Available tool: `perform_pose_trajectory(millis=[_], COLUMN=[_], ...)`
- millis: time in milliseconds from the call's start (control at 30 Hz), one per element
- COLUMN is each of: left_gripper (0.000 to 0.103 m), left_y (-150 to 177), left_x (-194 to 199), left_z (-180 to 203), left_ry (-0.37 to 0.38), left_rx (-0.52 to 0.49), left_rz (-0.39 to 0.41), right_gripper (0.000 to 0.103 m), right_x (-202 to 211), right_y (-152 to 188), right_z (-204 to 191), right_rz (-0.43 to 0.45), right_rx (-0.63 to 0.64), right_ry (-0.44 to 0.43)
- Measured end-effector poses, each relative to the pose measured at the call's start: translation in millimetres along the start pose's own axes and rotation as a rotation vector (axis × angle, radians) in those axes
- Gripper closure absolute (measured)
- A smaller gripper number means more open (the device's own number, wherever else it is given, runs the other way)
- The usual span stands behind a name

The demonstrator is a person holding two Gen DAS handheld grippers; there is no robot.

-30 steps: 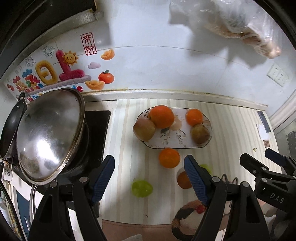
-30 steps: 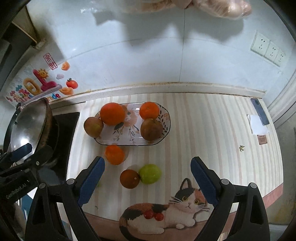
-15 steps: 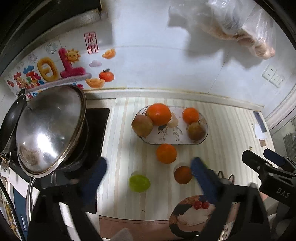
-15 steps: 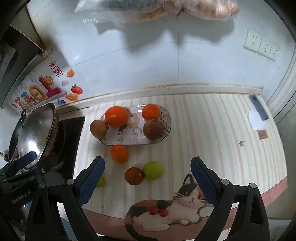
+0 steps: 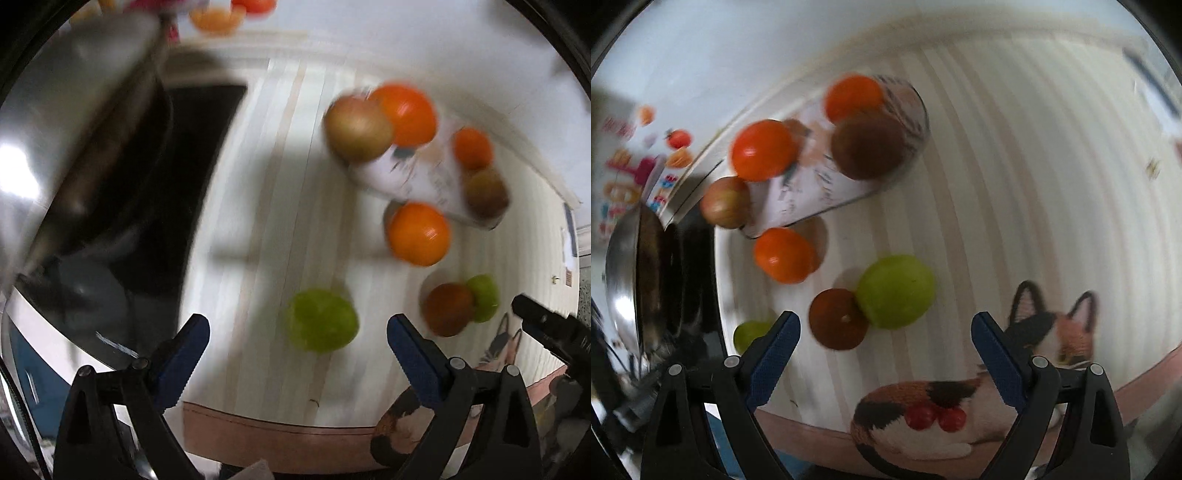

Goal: Organize fruits
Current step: 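Grasp a small green apple with the left tool while the right tool grasps a large green apple, then lift and hold both green apples above the counter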

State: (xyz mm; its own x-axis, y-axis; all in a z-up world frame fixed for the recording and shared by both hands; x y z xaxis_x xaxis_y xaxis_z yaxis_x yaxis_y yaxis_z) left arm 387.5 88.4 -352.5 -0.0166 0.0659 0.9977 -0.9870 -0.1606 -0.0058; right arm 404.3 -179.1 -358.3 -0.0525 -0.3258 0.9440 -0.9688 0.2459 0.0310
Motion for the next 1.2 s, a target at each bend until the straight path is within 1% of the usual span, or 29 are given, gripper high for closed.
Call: perform_pose_trajectory(millis=[67,200,267,300,333,367,400,500,700,767,833,933,1033,1167,1200], left_gripper=[0.004,0.005,0.006,0.017,0.036,0.042,0.044,0.045,0.045,0.045,0.045,0.045,0.045,0.046,0.047], left_y=[0,1,0,-2,-3,-3,-3,1,30,34,32,30,29,34,22], left_x=[-19,-50,-59,-61,-62,-62,-61,-58,-54,-54,-54,-54,-55,-48,-47], left_z=[1,10,12,14,16,19,22,29,59,67,72,70,66,68,69], left_ry=[0.005,0.020,0.028,0.030,0.025,0.030,0.031,-0.004,-0.001,-0.015,-0.027,-0.014,-0.004,0.006,0.008], left_rx=[0.004,-0.004,0.003,-0.001,-0.011,-0.020,-0.023,-0.051,-0.141,-0.168,-0.180,-0.168,-0.158,-0.159,-0.164], left_rz=[-0.050,-0.124,-0.137,-0.130,-0.117,-0.106,-0.093,-0.064,-0.060,-0.050,-0.041,-0.052,-0.059,-0.047,-0.041], right_gripper=[0.015,0.019,0.030,0.034,0.038,0.038,0.038,0.038,0.038,0.038,0.038,0.038,0.038,0.038,0.039], right_x=[-16,-44,-55,-59,-63,-66,-66,-64,-62,-63,-64,-64,-63,-55,-52], right_y=[-6,-11,-14,-15,-16,-18,-19,-16,12,16,17,17,19,18,18], right_z=[3,9,10,9,8,7,6,6,10,10,9,11,12,22,23], right_rz=[-0.041,-0.089,-0.113,-0.121,-0.126,-0.124,-0.109,-0.101,-0.148,-0.141,-0.142,-0.150,-0.153,-0.115,-0.097], right_rx=[-0.032,-0.070,-0.092,-0.097,-0.097,-0.089,-0.079,-0.040,0.101,0.115,0.101,0.073,0.078,0.084,0.087], right_ry=[-0.047,-0.052,-0.069,-0.082,-0.088,-0.084,-0.083,-0.038,0.080,0.080,0.074,0.069,0.068,0.058,0.066])
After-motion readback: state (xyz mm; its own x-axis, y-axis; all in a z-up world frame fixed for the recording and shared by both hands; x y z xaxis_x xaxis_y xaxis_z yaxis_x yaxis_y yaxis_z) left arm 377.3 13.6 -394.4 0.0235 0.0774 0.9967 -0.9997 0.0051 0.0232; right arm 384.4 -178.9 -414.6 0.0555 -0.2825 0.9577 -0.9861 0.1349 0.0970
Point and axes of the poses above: each gripper's, at about its wrist camera, not at the fingertips, and x roughly against the way its jaws point, z to its right, y to its underside, the point moved 7 cm from there along -x, roughly the way its jaws point, and after that the axes turned 5 degrees about -z, right-handed, at the moved point
